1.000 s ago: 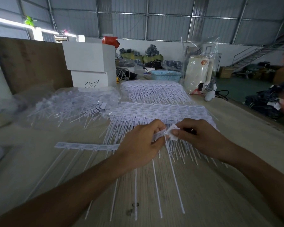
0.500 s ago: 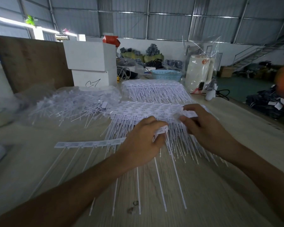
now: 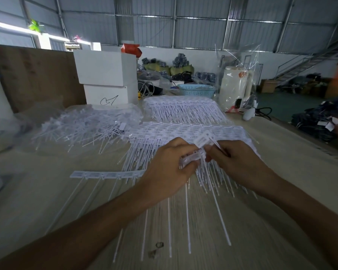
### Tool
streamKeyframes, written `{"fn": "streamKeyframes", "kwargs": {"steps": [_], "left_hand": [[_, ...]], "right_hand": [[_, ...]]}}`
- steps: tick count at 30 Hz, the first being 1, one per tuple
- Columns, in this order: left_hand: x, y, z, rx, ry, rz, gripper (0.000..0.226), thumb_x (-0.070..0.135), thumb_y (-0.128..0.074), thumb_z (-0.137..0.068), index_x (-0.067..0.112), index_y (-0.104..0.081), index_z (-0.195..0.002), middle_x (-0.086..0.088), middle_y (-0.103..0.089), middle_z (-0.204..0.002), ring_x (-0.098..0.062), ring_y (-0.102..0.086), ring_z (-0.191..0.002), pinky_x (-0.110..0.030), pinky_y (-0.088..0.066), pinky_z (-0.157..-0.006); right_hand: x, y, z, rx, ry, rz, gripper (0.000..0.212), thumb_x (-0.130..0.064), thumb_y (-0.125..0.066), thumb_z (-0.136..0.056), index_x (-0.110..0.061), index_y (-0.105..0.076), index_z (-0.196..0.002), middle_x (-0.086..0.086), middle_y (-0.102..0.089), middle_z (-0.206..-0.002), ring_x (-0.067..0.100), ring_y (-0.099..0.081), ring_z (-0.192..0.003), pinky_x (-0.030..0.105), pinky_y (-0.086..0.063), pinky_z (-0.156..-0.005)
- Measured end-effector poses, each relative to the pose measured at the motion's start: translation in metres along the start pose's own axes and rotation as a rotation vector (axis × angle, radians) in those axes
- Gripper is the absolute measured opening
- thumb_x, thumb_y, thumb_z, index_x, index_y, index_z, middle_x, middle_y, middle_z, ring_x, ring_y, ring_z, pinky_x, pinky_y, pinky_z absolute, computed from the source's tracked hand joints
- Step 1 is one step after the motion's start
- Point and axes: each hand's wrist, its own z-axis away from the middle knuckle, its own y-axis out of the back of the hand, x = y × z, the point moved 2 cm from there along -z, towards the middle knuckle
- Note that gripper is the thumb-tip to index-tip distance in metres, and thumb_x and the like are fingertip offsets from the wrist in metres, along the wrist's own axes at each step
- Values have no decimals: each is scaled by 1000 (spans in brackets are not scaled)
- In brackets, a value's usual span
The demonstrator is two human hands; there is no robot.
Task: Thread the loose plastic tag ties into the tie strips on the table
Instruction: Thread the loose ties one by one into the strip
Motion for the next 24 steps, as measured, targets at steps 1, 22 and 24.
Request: {"fn": "streamKeyframes", "kwargs": {"steps": [1,22,24], "left_hand": [[0,0,0,38,5,24,21,9,-74,-84,18,-73,-102,6,-62,-88,-9,-61,-79,-24,-47,-70],[-7,12,-3,-32,-17,-65,18,23,-69,-93,18,-71,-110,5,-73,-91,-6,-63,-78,-19,-46,-71],[-8,12,-2,-44,-22,-65,18,22,-66,-94,15,-72,-110,3,-74,-94,-6,-63,-81,-16,-45,-73]], "right_hand": [[-1,-1,0,-8,-37,-72,45,-50,-48,-97,-25,-70,-66,-6,-48,-48,5,-39,-42,16,-30,-46],[-5,0,7,-178,-372,-770,32,-38,-65,-94,-16,-64,-70,-7,-31,-51,7,-23,-42,20,-21,-39],[-6,2,7,-129,-279,-644,32,-34,-67,-93,-9,-64,-73,-6,-36,-50,7,-28,-42,22,-24,-42]]}}
